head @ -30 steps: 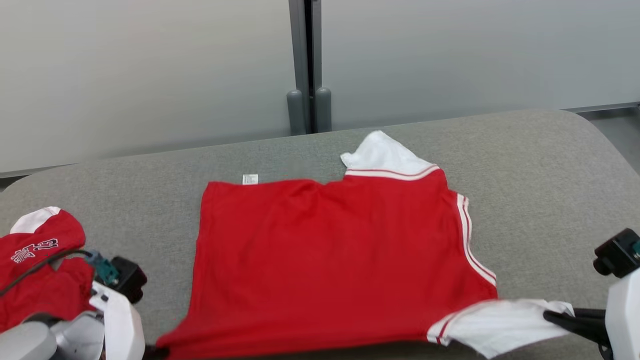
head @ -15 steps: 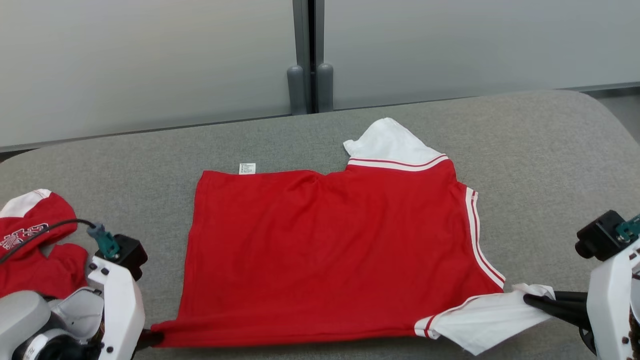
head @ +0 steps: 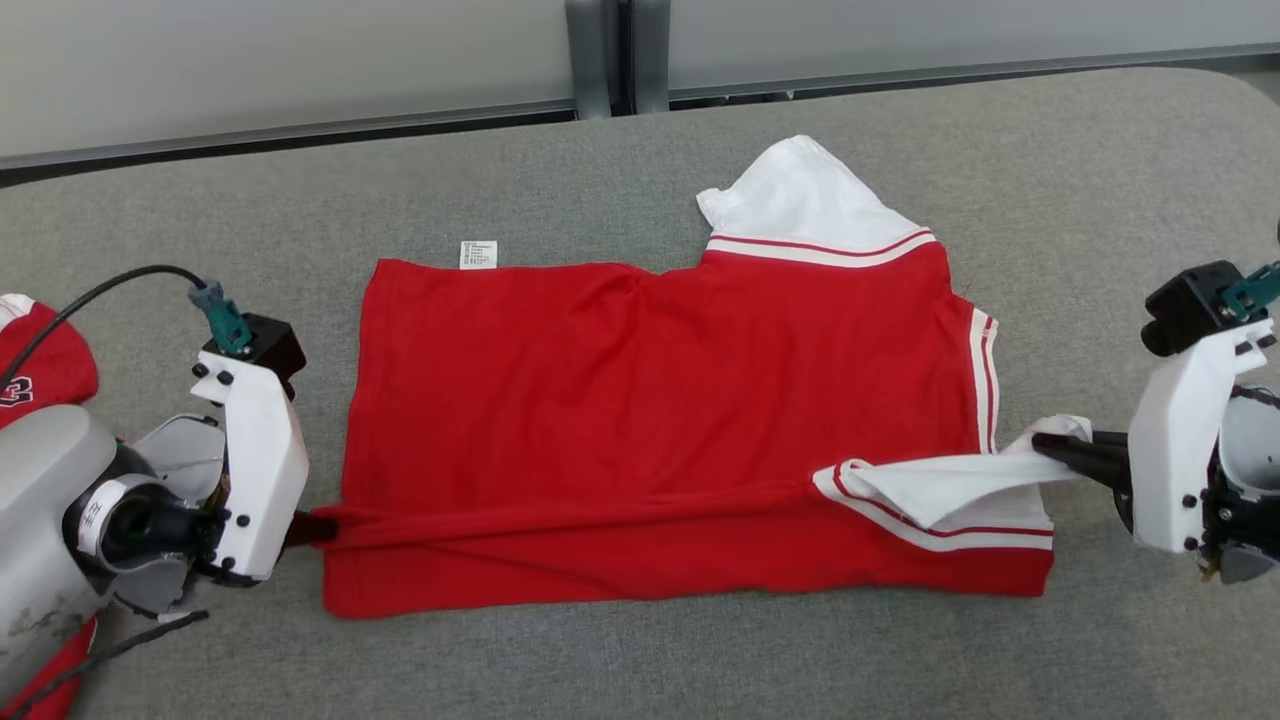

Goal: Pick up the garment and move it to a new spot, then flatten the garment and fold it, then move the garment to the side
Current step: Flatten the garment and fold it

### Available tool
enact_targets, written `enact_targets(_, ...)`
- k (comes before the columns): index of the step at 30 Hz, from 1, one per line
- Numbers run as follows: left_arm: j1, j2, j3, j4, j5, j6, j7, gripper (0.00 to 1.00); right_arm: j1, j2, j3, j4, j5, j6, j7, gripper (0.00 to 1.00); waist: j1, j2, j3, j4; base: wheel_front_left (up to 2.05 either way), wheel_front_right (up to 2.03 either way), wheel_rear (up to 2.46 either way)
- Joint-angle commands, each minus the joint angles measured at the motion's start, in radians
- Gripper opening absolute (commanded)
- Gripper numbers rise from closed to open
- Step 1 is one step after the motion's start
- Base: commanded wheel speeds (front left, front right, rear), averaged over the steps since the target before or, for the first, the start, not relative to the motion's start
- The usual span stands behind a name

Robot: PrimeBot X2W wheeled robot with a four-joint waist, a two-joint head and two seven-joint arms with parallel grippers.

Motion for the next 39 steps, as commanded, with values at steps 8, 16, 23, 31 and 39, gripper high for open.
enact_targets(8,-0.078,-0.078,0.009,0.125,0.013,-0.043,0.004,0.0,-0.119,0.079,0.029,0.116,-0.08,0.0,-0.054,0.0,0.0,0.0,0.05,-0.005,0.0,0.0,0.0)
enact_targets(16,-0.087,-0.124,0.014,0.212,0.048,-0.081,-0.078,1.0,-0.168,0.11,0.056,0.224,-0.105,0.0,-0.193,1.0,0.0,0.0,0.047,0.001,0.0,0.0,0.0)
enact_targets(23,-0.049,-0.128,0.042,0.244,0.062,-0.102,-0.203,1.0,-0.153,0.136,0.019,0.264,-0.093,0.0,-0.399,1.0,0.0,0.0,-0.004,0.007,0.0,0.0,0.0)
enact_targets(31,0.066,-0.117,0.105,0.229,0.139,-0.097,-0.584,1.0,-0.039,0.148,-0.059,0.243,-0.09,0.0,-0.715,1.0,0.0,0.0,-0.11,0.01,0.0,0.0,0.0)
enact_targets(39,0.274,-0.118,0.159,0.151,0.237,0.084,-0.999,1.0,0.164,0.167,-0.134,0.22,-0.2,0.0,-0.931,1.0,0.0,0.0,-0.18,0.012,0.0,0.0,0.0)
